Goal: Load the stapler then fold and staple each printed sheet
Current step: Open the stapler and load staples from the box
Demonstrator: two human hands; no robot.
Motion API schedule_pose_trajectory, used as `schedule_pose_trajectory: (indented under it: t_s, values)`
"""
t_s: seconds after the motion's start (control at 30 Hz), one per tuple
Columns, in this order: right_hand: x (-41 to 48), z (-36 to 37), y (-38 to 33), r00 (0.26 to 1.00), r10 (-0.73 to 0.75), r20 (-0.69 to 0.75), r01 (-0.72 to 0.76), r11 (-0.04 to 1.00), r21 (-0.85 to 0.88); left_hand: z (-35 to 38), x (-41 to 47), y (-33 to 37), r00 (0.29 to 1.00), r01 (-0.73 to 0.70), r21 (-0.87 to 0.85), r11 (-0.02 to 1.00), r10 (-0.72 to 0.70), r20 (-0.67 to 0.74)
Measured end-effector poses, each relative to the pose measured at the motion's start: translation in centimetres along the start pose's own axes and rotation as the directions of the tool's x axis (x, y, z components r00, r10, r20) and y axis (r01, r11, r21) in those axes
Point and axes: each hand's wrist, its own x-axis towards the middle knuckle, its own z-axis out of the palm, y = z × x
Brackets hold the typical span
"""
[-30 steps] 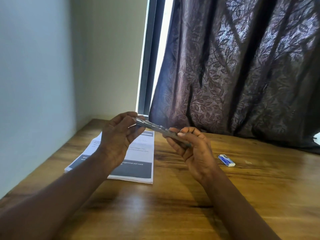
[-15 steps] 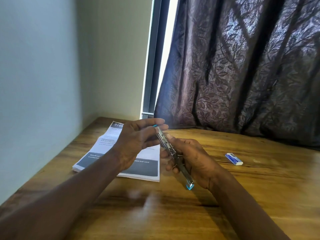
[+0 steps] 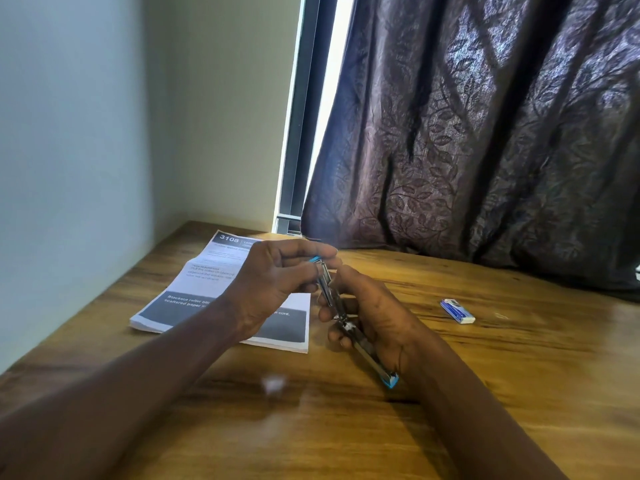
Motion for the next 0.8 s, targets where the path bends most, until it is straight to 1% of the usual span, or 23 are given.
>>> schedule_pose_trajectory:
  t_s: [0.07, 0.17, 0.33, 0.43, 0.63, 0.73, 0.8]
  values:
    - [0.0, 0.0, 0.0, 0.999, 0.043, 0.005, -0.043, 0.999, 0.01, 0.1, -0.2, -0.2, 1.0, 0.025, -0.026, 0.999, -0.025, 0.005]
    - [0.0, -0.1, 0.1, 0.996, 0.085, 0.02, -0.086, 0.995, 0.046, 0.2, -0.2, -0.6, 0.999, 0.045, -0.021, 0.999, -0.044, 0.012]
    - [0.4, -0.1, 0.3, 0.995, 0.094, 0.033, -0.096, 0.993, 0.063, 0.2, -0.3, -0.8, 0.997, 0.069, -0.04, 0.997, -0.07, -0.028]
    - [0.5, -0.1, 0.3, 0.993, 0.111, 0.043, -0.114, 0.99, 0.086, 0.3, -0.3, -0.8, 0.993, 0.103, -0.096, 0.99, -0.108, -0.056]
    - [0.5, 0.3, 0.1, 0.988, 0.149, 0.024, -0.151, 0.968, 0.201, 0.2, -0.3, -0.8, 0.968, 0.201, -0.229, 0.952, -0.229, -0.1]
    - [0.0, 0.3, -0.4, 0.993, 0.116, 0.01, -0.115, 0.965, 0.236, 0.3, -0.1, -0.8, 0.943, 0.256, -0.287, 0.923, -0.304, -0.135]
    - [-0.3, 0.1, -0.7, 0.996, 0.087, 0.031, -0.092, 0.961, 0.261, 0.2, 0.0, -0.8, 0.929, 0.276, -0.327, 0.904, -0.338, -0.151]
